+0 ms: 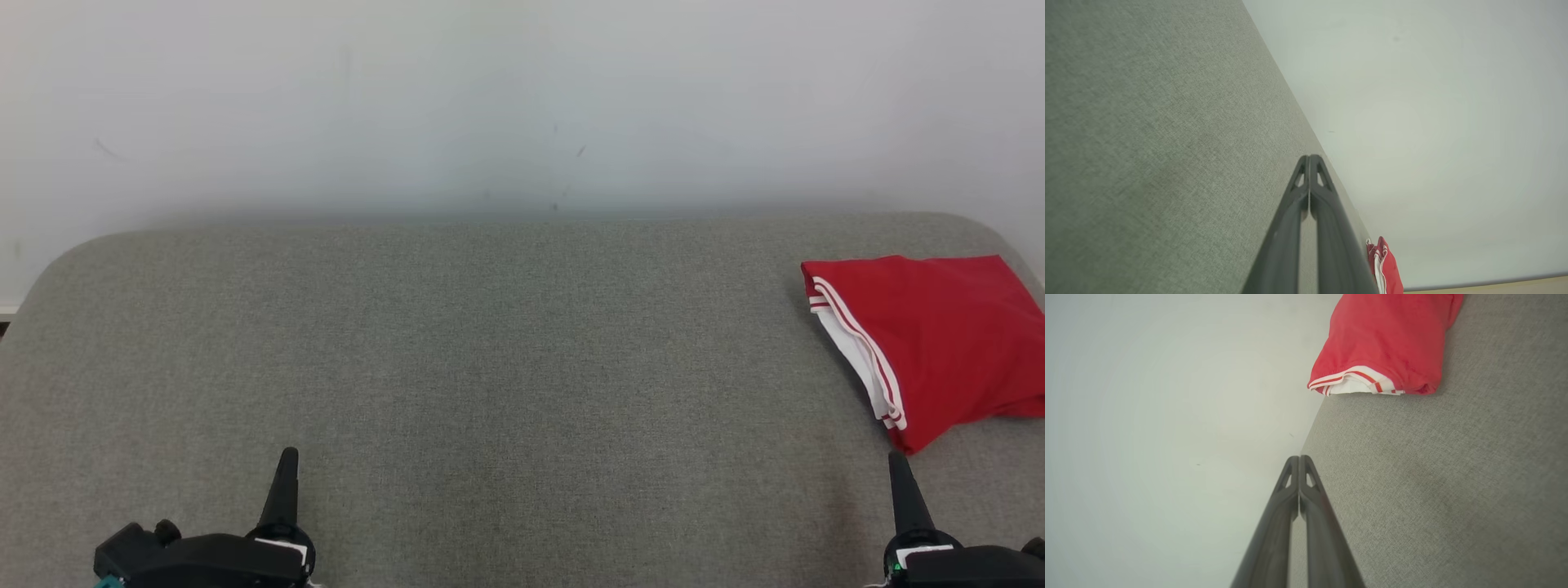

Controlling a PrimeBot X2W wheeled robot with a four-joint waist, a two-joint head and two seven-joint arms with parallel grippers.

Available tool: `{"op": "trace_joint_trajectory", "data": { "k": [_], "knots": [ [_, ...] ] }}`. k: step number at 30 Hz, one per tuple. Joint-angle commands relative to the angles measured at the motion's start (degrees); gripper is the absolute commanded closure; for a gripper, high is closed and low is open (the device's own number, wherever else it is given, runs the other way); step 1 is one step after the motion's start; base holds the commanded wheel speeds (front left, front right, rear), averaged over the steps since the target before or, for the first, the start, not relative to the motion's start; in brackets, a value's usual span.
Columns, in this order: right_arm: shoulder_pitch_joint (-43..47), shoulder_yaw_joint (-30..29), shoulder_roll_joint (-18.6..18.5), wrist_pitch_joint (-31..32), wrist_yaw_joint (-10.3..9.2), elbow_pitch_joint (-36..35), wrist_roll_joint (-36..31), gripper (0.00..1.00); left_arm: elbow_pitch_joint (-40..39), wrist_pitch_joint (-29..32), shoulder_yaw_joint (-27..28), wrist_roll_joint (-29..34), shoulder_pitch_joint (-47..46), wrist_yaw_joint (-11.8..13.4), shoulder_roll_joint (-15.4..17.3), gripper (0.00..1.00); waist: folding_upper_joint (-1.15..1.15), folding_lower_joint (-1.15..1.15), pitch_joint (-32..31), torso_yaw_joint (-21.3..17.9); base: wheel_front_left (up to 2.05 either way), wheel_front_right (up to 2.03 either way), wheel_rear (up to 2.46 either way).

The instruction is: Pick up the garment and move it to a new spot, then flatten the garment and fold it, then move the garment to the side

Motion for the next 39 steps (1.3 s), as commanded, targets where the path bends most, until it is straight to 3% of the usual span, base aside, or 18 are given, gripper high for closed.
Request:
{"op": "trace_joint_trajectory", "data": {
  "k": [1,39],
  "knots": [
    [-1.23,-0.29,-0.1,0.4,0.04,-0.57,1.07,1.0,-0.16,0.23,-0.05,-1.0,-1.18,-0.43,0.24,1.0,0.0,0.0,0.01,0.01,0.0,0.0,0.0],
    [-2.52,-2.44,-0.09,4.98,0.06,-0.41,19.56,1.0,2.76,4.7,-0.29,-19.5,-5.63,-1.28,0.32,1.0,0.0,0.0,0.72,0.55,0.0,0.0,0.0]
  ]
}}
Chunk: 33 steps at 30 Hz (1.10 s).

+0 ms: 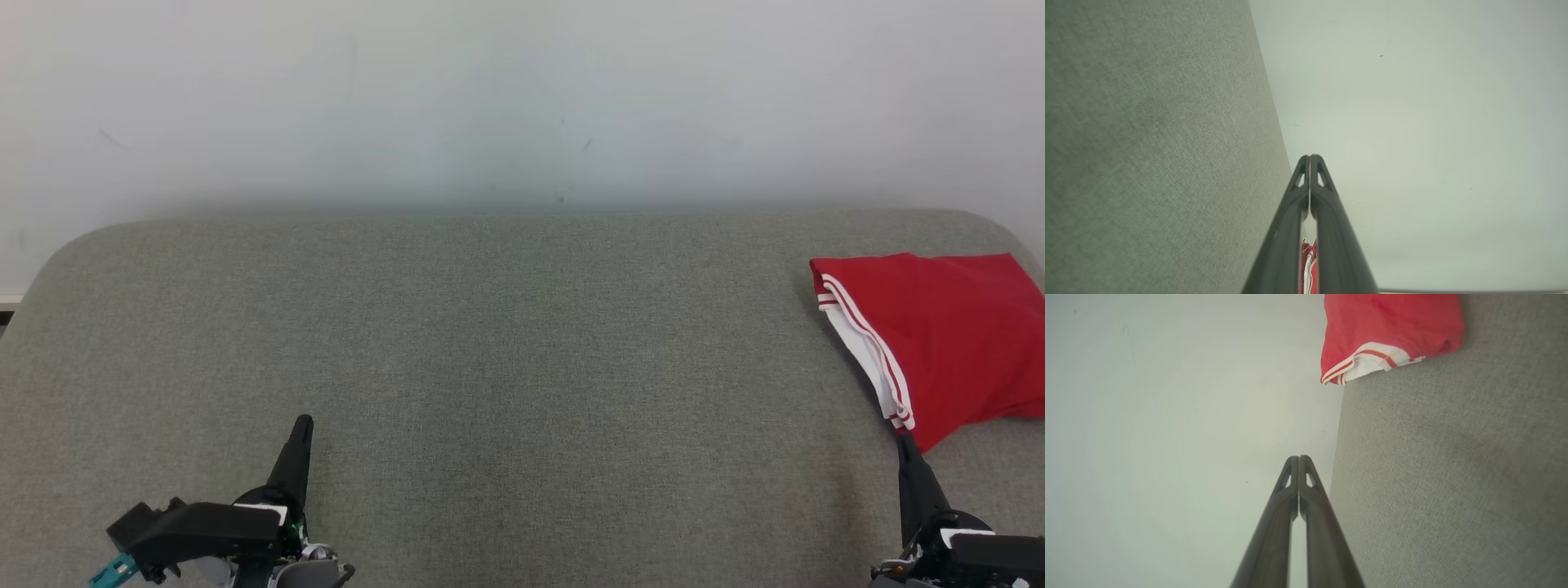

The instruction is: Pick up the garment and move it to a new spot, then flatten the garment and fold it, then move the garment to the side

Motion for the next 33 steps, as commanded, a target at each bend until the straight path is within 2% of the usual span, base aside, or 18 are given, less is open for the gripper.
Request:
{"op": "trace_joint_trajectory", "data": {
  "k": [1,12,33],
  "knots": [
    [-0.57,-0.27,-0.06,0.43,0.06,-0.29,1.63,1.0,0.21,0.42,0.05,-1.45,-1.22,-0.36,0.28,1.0,0.0,0.0,0.04,0.03,0.0,0.0,0.0],
    [-0.96,-0.73,-0.06,1.43,0.06,-0.24,5.54,1.0,0.87,1.38,-0.02,-5.46,-2.1,-0.49,0.29,1.0,0.0,0.0,0.22,0.17,0.0,0.0,0.0],
    [-0.93,-0.67,-0.06,1.39,0.06,-0.23,5.21,1.0,0.78,1.33,-0.01,-5.18,-1.99,-0.48,0.29,1.0,0.0,0.0,0.22,0.17,0.0,0.0,0.0]
  ]
}}
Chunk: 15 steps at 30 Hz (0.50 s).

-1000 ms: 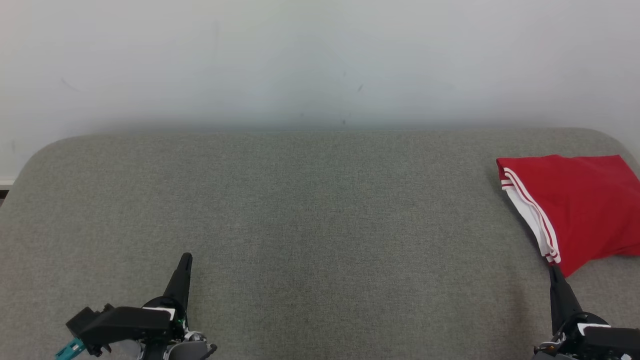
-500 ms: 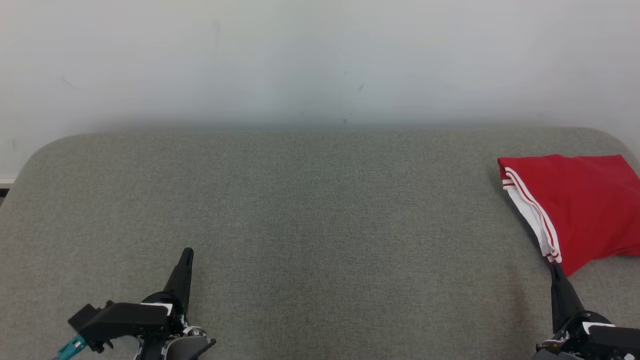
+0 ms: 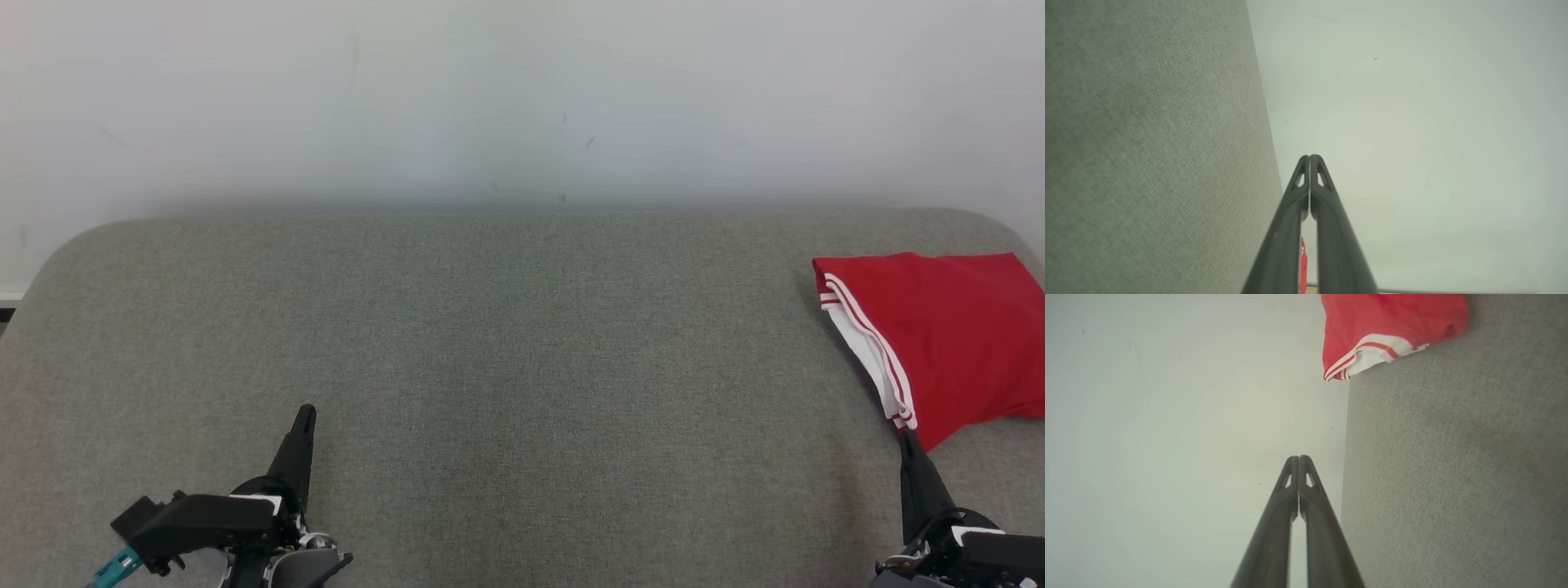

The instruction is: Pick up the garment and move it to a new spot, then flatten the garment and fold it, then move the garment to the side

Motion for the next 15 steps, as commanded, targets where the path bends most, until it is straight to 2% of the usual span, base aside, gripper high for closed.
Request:
{"op": "trace_joint_trajectory", "data": {
  "k": [1,15],
  "knots": [
    [-0.62,-0.05,-0.05,0.08,0.06,-0.19,0.08,1.0,0.06,0.13,0.08,-0.29,-0.69,-0.2,0.27,1.0,0.0,0.0,0.0,0.0,0.0,0.0,0.0],
    [-0.62,-0.05,-0.05,0.08,0.06,-0.18,0.08,1.0,0.05,0.13,0.08,-0.29,-0.68,-0.2,0.27,1.0,0.0,0.0,0.0,0.0,0.0,0.0,0.0]
  ]
}}
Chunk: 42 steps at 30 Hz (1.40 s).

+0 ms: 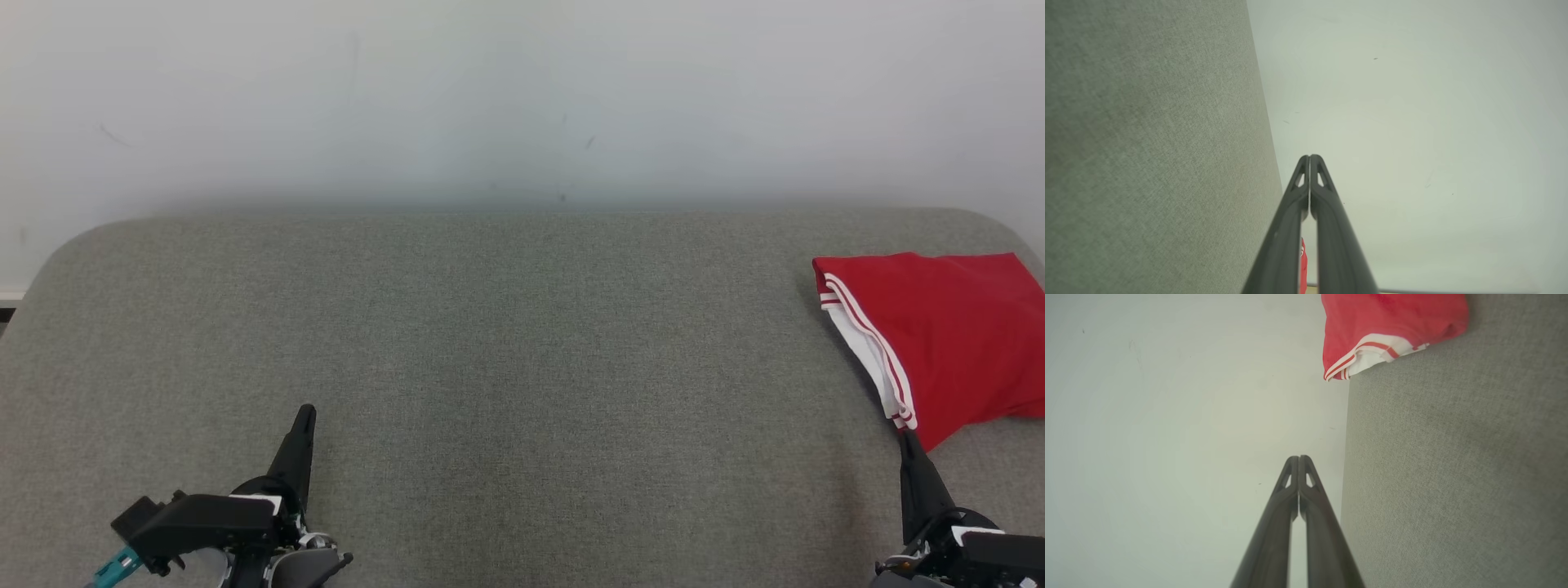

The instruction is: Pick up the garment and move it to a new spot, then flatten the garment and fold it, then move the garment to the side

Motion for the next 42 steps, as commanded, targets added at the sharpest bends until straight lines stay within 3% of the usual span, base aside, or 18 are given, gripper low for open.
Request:
{"op": "trace_joint_trajectory", "data": {
  "k": [1,42],
  "knots": [
    [-0.62,-0.04,-0.05,0.08,0.06,-0.17,0.06,1.0,0.05,0.13,0.08,-0.29,-0.68,-0.2,0.27,1.0,0.0,0.0,0.0,0.0,0.0,0.0,0.0],
    [-0.62,-0.04,-0.05,0.07,0.06,-0.17,0.05,1.0,0.04,0.13,0.08,-0.29,-0.67,-0.2,0.27,1.0,0.0,0.0,0.0,0.0,0.0,0.0,0.0]
  ]
}}
